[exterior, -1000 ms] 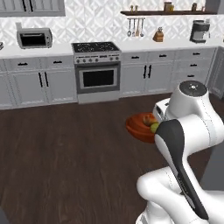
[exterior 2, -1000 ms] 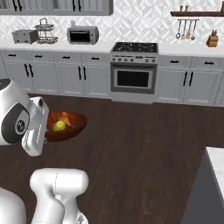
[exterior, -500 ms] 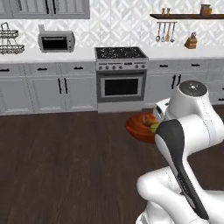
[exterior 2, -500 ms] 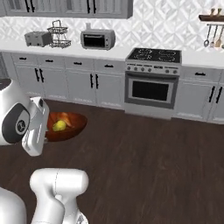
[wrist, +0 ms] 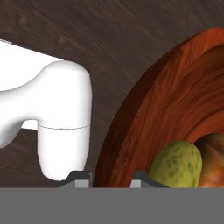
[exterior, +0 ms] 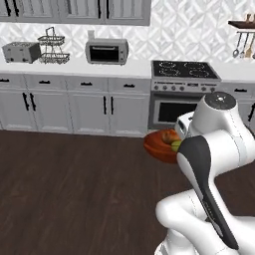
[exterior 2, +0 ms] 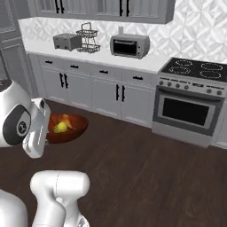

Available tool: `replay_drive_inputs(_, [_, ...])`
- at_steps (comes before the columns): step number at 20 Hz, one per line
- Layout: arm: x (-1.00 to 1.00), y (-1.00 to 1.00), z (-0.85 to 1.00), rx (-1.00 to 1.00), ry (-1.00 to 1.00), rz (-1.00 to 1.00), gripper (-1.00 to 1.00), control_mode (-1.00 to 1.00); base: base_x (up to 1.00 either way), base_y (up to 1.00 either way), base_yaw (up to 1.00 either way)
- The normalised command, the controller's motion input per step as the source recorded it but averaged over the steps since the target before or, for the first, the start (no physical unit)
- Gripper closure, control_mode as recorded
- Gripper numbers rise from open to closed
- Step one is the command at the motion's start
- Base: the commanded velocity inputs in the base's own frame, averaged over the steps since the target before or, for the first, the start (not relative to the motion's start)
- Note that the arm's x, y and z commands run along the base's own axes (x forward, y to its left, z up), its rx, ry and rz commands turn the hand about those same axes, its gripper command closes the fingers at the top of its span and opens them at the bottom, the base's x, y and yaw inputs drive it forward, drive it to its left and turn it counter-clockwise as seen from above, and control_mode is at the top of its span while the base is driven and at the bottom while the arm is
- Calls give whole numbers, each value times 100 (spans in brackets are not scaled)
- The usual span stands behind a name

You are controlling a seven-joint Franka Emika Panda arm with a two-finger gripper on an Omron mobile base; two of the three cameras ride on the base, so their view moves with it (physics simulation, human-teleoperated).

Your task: Pick the chicken drumstick and cucumber from their plates and place them in the bowl. Then put the bowl in the fridge.

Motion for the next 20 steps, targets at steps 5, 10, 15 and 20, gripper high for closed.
replay_drive_inputs(5, [0, 0, 0, 0, 0, 0, 100, 100, 100, 25, 57])
replay_drive_inputs(10, [0, 0, 0, 0, 0, 0, 100, 100, 100, 20, 62])
replay_drive_inputs(15, [0, 0, 0, 0, 0, 0, 100, 100, 99, 9, 60])
replay_drive_inputs(20, [0, 0, 0, 0, 0, 0, 100, 100, 97, 9, 58])
